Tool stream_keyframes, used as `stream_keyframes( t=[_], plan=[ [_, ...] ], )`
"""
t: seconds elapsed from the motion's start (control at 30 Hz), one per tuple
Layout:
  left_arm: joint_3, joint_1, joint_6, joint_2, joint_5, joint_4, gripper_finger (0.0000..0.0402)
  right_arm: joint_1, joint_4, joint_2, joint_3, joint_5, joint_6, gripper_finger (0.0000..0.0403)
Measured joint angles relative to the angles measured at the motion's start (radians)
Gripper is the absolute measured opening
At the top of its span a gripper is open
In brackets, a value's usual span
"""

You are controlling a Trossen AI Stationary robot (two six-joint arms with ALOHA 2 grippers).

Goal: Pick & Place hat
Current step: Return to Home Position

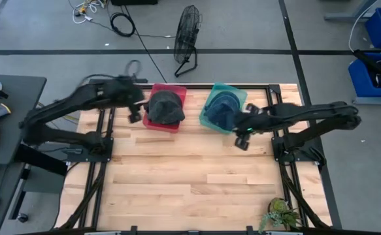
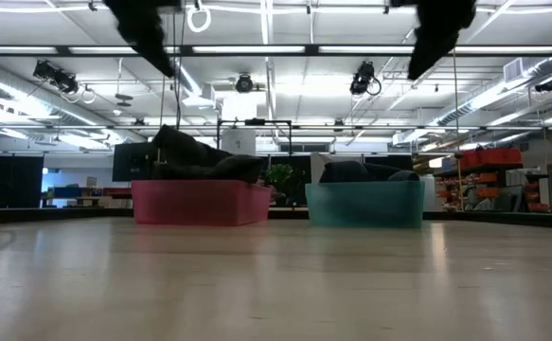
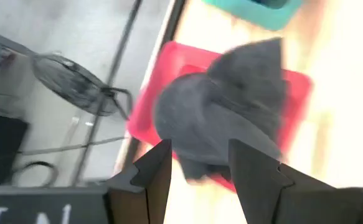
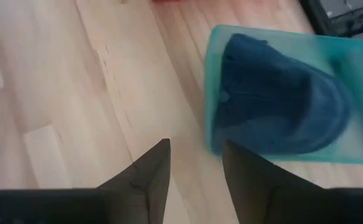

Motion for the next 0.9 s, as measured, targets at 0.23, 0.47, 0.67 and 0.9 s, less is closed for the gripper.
stream_keyframes(
  t=[0.23,0.47,0.67,0.9],
  plan=[
    [-0.216,-0.037,-0.135,-0.381,0.183,0.083,0.0161,0.000,0.071,-0.276,-0.099,0.047,-0.042,0.0139],
    [-0.700,-0.095,-0.171,-0.765,0.195,0.606,0.0161,0.000,0.602,-0.532,-0.473,-0.056,-0.166,0.0137],
    [-1.033,-0.102,-0.201,-0.934,0.192,0.976,0.0161,0.000,1.010,-0.629,-0.784,-0.173,-0.274,0.0137],
    [-1.160,-0.100,-0.269,-0.968,0.193,1.087,0.0161,-0.001,1.136,-0.689,-0.913,-0.180,-0.329,0.0137]
  ],
)
